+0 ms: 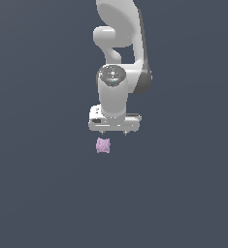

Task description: Pick up the object and move it to a goal position.

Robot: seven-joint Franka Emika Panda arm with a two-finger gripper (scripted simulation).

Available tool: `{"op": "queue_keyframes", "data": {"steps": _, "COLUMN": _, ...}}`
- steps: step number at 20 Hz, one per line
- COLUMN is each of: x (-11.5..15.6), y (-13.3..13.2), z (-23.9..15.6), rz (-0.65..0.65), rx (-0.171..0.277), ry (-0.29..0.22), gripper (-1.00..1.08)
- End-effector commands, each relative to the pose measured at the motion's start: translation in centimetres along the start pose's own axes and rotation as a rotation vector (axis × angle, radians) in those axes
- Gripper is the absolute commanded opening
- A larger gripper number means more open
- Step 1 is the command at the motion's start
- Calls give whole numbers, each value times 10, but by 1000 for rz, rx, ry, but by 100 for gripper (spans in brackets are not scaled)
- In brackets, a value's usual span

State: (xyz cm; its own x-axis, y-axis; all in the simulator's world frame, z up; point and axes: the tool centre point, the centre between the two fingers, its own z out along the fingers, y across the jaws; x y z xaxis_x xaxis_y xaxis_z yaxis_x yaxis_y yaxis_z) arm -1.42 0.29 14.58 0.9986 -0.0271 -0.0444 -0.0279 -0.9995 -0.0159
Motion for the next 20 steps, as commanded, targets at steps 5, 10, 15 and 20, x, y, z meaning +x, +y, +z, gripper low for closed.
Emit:
{"op": "queue_keyframes", "data": {"steps": 5, "x": 0, "y": -1, "z": -1, "rz": -15, "rx": -1, "ry": 3, "gripper": 100}}
{"op": "queue_keyframes", "data": {"steps": 10, "x": 0, "y": -6, "z": -4, "rz": -58, "rx": -6, "ry": 14, "gripper": 100}}
{"op": "queue_keyframes", "data": {"steps": 15, "x": 0, "y": -8, "z": -6, "rz": -63, "rx": -7, "ry": 17, "gripper": 100}}
{"op": "queue_keyframes", "data": {"steps": 20, "x": 1, "y": -7, "z": -5, "rz": -78, "rx": -7, "ry": 16, "gripper": 100}}
